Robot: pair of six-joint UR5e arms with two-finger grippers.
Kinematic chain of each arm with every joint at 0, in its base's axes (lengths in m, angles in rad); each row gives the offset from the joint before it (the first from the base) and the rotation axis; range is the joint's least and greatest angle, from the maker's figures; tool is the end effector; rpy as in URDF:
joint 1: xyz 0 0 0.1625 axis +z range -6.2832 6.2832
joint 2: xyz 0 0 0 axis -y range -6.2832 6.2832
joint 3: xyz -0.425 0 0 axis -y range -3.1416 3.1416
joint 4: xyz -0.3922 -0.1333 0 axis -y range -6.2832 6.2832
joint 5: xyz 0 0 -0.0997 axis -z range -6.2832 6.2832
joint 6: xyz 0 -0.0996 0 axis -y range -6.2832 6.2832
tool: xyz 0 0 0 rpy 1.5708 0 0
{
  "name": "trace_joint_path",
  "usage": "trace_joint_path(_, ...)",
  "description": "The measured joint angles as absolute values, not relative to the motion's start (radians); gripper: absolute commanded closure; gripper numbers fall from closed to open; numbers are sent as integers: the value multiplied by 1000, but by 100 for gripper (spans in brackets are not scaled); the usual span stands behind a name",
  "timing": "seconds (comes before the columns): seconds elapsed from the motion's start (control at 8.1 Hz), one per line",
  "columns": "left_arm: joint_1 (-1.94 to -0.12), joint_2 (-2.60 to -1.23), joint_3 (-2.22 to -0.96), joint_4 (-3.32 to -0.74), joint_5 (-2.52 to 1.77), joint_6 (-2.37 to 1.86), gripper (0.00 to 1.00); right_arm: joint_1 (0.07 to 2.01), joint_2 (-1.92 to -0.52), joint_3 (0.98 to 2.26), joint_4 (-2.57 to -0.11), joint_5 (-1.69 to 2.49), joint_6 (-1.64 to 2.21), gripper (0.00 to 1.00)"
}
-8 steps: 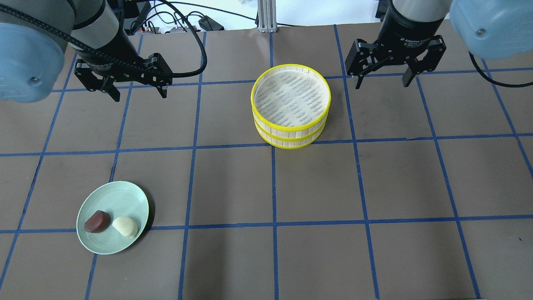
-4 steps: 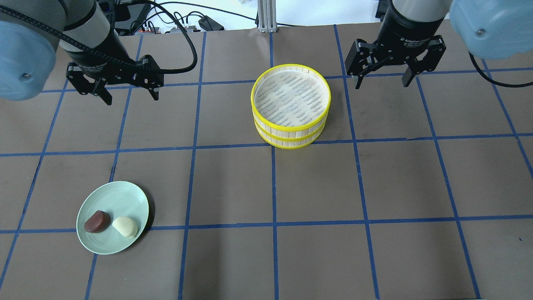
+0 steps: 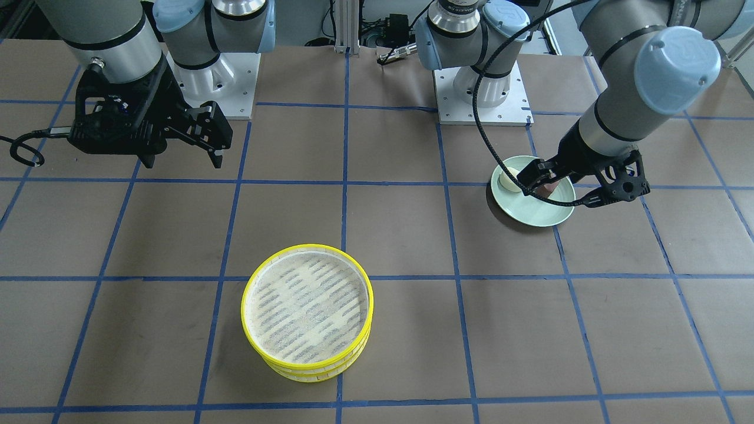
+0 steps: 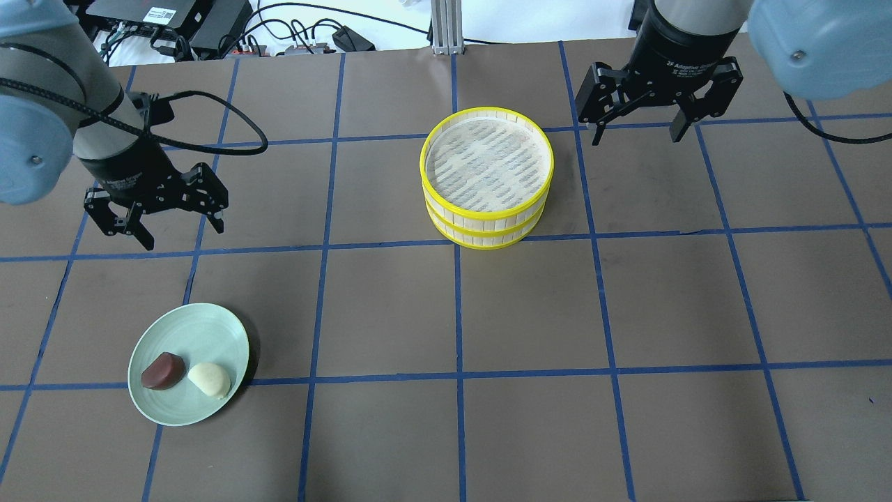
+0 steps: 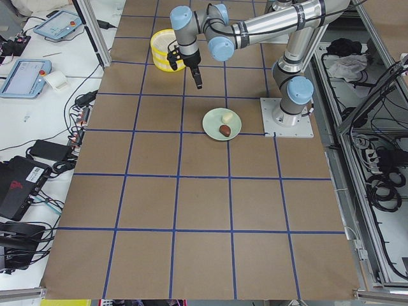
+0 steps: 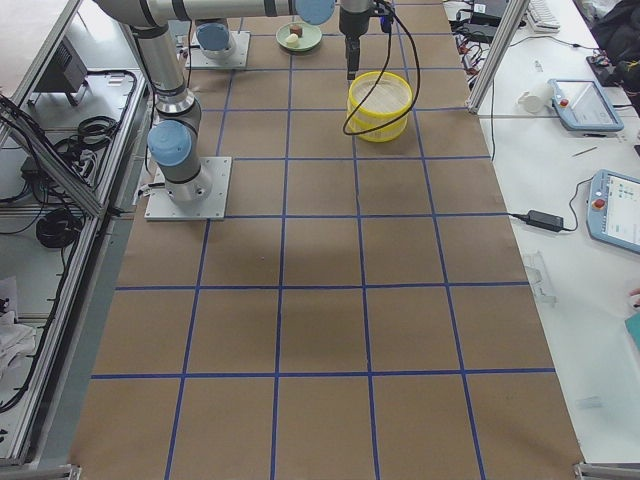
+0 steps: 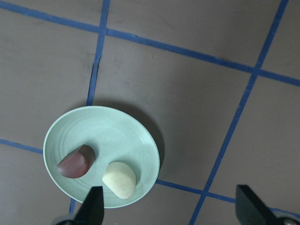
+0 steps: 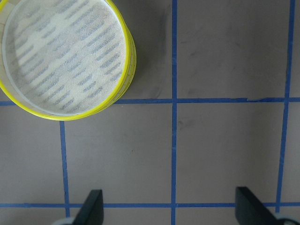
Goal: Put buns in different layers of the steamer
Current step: 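Move the left gripper down over the white bun on the green plate, then grasp the white bun with the left gripper while the right grips the top tier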
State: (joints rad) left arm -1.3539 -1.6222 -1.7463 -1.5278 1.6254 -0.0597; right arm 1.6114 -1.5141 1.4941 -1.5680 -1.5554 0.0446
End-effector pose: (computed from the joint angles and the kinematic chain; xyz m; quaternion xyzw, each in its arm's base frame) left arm -0.0208 -0.5000 0.3827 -0.1347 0.9862 0.0936 0.0199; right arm 0.1557 -0.5117 0.4968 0.0019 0.9999 -0.0083 0.0081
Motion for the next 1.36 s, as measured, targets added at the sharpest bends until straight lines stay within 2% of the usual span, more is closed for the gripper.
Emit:
trace_joint_path(0.25, -1328, -1665, -1793, -1589, 1627, -101, 2, 1613, -1492, 1494, -1598, -1555, 47, 0)
trace_joint_path(0.49, -1322, -1698, -1817, -1672, 1621, -211, 12, 1614, -1483, 1494, -1606, -1555, 43, 0)
trace_joint_path(0.74, -1315, -1717, -1869, -1699, 1623, -271, 14, 1614, -1481, 1494, -1608, -1554, 42, 0)
trace_joint_path(0.99, -1274, -1746, -1903, -1703, 1628, -281, 26, 1614, -1477, 1495, -1609, -1550, 42, 0)
trace_joint_path(1.36, -1228, -1816, -1928, -1704, 1628, -281, 26, 1619, -1410, 1522, -1720, -1542, 57, 0)
